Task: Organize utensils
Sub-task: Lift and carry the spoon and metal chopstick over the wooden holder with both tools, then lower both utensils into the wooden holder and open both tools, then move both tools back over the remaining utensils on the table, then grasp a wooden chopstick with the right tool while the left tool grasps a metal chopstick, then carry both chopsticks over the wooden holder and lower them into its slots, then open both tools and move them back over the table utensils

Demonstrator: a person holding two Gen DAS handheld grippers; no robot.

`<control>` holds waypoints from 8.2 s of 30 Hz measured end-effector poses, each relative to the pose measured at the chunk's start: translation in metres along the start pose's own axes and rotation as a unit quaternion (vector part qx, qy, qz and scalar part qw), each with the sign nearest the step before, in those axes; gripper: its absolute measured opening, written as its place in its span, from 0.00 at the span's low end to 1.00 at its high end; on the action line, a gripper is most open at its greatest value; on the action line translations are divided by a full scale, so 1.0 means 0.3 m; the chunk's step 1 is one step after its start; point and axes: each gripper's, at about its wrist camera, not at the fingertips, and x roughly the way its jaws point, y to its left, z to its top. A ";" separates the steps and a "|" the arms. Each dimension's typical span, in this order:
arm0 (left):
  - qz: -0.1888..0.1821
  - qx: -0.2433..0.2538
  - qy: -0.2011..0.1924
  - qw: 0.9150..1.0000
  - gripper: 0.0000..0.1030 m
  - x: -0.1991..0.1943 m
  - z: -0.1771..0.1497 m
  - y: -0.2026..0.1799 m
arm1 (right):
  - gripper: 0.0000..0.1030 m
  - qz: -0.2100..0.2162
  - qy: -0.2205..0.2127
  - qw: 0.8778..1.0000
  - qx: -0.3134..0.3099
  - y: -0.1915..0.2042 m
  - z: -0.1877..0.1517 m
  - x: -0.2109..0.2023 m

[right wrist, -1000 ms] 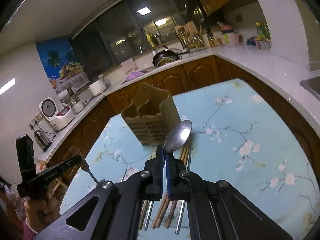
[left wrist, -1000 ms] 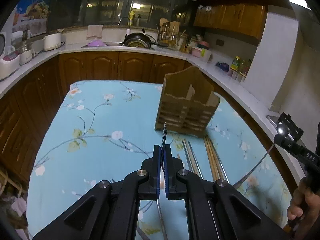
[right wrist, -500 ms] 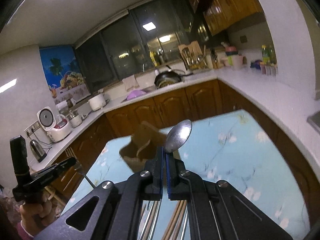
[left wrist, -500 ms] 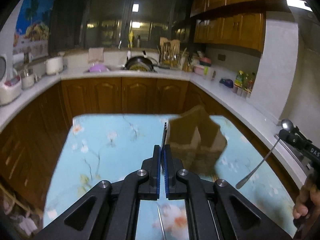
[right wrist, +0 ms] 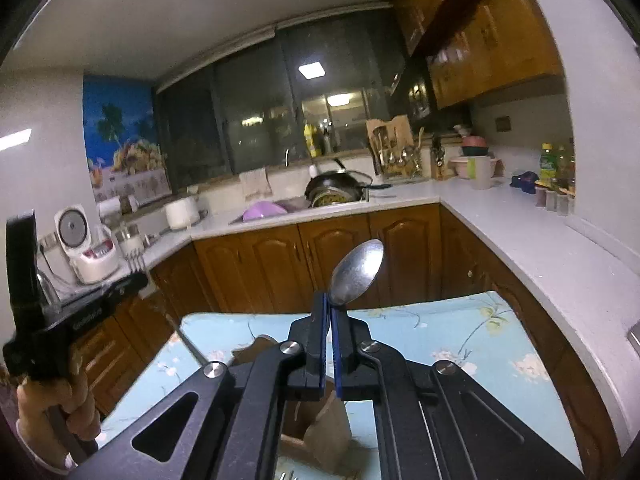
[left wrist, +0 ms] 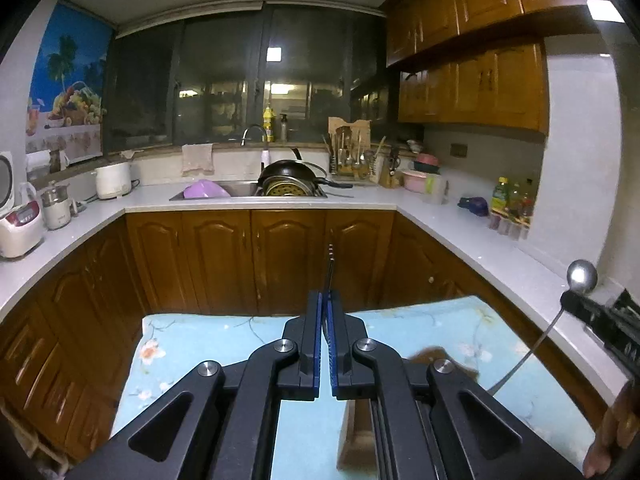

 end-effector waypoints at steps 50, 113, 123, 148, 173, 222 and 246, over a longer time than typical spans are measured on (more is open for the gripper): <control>0.010 -0.057 0.090 0.994 0.86 -0.179 -0.380 0.043 | 0.83 0.003 0.070 0.990 0.118 -0.171 -0.360 -0.146; -0.002 -0.007 0.294 0.956 0.34 -0.074 -0.626 -0.003 | 0.18 -0.024 0.277 0.960 0.035 -0.027 -0.622 0.225; -0.029 -0.010 0.285 0.958 0.04 -0.077 -0.623 -0.003 | 0.07 -0.008 0.269 0.962 0.045 -0.022 -0.616 0.151; -0.101 -0.100 0.121 0.982 0.03 -0.545 -0.364 0.145 | 0.05 0.059 0.093 0.991 0.078 0.023 -0.304 -0.340; -0.093 -0.091 0.068 0.989 0.03 -0.518 -0.241 0.134 | 0.05 0.047 0.026 0.995 0.084 0.000 -0.180 -0.367; -0.046 -0.109 0.061 0.991 0.18 0.156 -0.144 0.070 | 0.11 -0.014 0.018 0.997 0.075 -0.058 -0.104 0.060; -0.009 -0.134 0.118 0.984 0.88 -0.275 -0.447 0.115 | 0.87 -0.019 0.053 0.991 0.121 -0.137 -0.403 -0.271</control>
